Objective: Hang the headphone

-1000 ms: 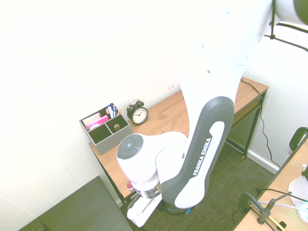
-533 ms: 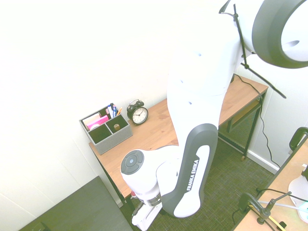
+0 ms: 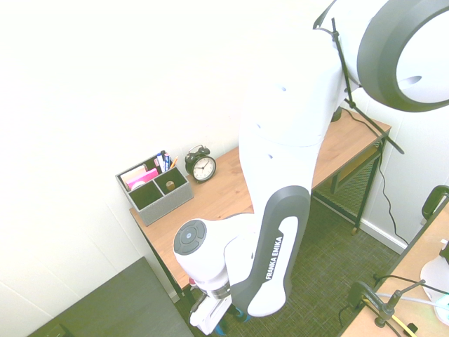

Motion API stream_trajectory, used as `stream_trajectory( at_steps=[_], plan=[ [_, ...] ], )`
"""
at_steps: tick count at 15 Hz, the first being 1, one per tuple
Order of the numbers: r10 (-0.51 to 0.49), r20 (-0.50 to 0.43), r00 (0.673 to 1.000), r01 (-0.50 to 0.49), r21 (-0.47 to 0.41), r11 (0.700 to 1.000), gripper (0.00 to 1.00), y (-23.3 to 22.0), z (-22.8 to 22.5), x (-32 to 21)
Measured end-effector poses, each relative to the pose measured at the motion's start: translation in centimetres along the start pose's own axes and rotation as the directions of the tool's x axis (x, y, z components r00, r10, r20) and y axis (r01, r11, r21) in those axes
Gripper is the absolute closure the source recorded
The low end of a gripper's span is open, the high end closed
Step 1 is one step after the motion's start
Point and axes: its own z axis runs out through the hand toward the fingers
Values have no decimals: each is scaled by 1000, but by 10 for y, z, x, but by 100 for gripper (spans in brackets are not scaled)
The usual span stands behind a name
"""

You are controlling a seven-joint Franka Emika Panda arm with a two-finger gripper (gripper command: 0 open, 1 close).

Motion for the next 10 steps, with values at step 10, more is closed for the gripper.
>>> stream_trajectory(
  at_steps=[10],
  plan=[
    [-85,-15,996,86,140,986,0,31,-133,70]
  ],
)
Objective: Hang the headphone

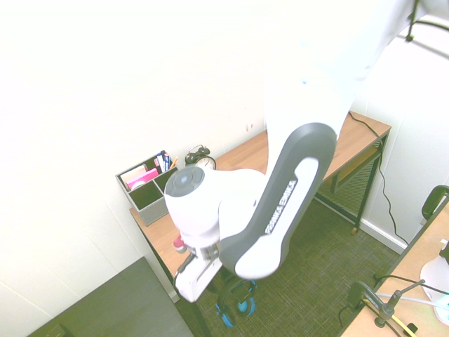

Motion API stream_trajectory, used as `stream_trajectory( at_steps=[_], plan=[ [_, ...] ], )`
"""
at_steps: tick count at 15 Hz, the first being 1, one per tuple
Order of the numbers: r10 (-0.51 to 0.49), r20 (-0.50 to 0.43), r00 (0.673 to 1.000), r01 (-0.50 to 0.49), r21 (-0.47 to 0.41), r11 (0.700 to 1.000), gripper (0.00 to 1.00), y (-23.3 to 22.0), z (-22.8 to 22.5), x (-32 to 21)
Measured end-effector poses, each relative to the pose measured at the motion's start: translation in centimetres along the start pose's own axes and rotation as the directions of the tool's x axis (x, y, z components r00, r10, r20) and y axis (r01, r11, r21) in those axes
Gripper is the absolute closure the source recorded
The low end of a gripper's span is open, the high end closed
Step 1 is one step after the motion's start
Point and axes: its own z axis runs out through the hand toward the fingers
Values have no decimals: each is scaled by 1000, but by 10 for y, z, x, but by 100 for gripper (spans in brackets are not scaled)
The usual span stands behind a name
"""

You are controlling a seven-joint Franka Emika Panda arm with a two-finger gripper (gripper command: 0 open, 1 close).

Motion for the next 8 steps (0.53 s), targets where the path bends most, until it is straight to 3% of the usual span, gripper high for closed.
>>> stream_trajectory(
  at_steps=[3,8],
  plan=[
    [-9,-22,1000,10,41,999,0,64,-50,75],
    [117,-48,992,-115,43,992,0,195,-115,150]
  ],
)
